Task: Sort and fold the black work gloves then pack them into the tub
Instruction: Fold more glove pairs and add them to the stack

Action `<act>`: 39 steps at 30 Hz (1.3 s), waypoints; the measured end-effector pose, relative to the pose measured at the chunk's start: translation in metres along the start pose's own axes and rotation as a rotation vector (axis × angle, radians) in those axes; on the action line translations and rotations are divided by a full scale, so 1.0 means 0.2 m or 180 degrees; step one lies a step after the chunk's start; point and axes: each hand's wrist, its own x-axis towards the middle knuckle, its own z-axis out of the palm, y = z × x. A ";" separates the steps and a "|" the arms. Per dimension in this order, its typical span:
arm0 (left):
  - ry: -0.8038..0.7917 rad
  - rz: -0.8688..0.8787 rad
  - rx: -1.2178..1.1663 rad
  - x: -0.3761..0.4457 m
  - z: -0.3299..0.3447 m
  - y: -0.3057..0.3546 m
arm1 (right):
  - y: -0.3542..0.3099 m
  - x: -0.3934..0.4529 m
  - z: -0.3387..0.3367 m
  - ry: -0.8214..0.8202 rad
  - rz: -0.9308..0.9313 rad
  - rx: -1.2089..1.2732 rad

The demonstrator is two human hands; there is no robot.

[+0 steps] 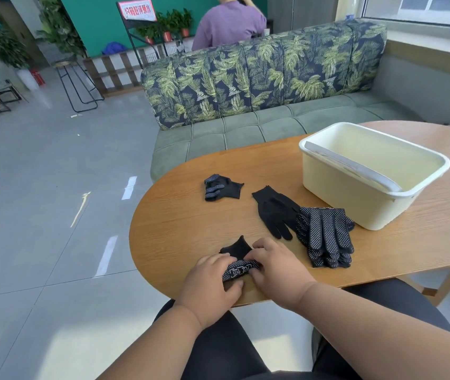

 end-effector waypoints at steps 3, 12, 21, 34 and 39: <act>0.0209 -0.0270 -0.0503 0.00 -0.06 0.03 | -0.04 -0.02 -0.05 0.0275 -0.0198 -0.0062; 0.0140 -0.0677 -0.3013 0.07 -0.18 0.17 | -0.09 -0.08 -0.34 0.0071 0.0309 0.2303; 0.0015 -0.0849 -0.3336 0.14 -0.13 0.20 | 0.02 -0.14 -0.58 0.0576 0.1073 0.3573; -0.0068 -0.1420 -0.3259 0.17 -0.01 0.12 | 0.41 -0.12 -0.67 0.0899 0.1767 0.3335; -0.0104 -0.1458 -0.3162 0.17 0.00 0.11 | 0.43 -0.09 -0.62 0.0999 0.1964 0.2647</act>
